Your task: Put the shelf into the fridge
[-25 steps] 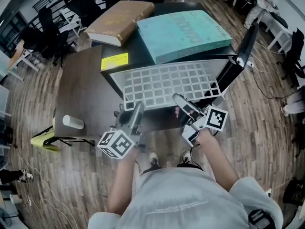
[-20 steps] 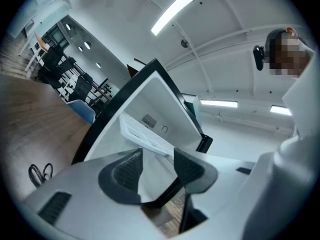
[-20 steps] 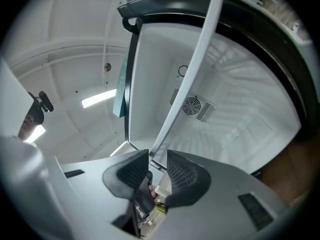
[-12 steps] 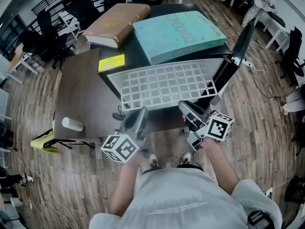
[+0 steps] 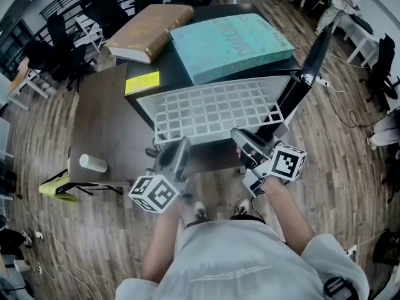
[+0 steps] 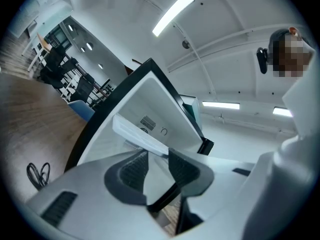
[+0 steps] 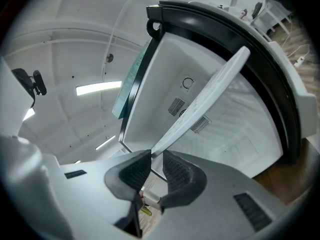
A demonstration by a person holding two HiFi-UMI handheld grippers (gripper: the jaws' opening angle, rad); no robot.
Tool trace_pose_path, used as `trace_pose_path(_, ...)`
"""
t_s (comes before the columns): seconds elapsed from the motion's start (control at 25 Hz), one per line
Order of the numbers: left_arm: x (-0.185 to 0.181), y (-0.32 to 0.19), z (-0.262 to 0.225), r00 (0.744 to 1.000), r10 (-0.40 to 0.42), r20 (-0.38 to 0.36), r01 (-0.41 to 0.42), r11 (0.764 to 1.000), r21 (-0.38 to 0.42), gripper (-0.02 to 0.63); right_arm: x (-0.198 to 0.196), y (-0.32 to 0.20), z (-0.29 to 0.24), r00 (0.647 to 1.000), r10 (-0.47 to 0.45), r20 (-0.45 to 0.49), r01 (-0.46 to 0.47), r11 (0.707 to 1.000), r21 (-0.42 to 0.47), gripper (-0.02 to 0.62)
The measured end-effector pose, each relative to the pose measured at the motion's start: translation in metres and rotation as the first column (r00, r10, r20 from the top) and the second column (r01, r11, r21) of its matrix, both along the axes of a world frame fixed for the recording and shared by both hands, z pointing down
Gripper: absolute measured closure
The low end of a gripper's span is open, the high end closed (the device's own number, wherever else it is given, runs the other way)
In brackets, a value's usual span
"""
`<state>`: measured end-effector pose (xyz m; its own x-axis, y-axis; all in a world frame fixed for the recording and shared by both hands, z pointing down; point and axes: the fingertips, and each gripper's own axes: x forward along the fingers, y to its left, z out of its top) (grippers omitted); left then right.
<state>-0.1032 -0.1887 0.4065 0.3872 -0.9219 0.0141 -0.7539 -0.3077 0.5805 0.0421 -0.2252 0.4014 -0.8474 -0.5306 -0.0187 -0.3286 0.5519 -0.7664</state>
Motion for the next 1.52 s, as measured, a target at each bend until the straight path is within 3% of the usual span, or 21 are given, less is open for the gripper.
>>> trace_pose_path(1.52,-0.013,-0.054,0.005,0.998,-0.069,-0.012,0.069,0.996,-0.056,0.477,-0.014,-0.052,0.009,0.995,0.089,-0.047,-0.091,0.995,-0.035,0.497)
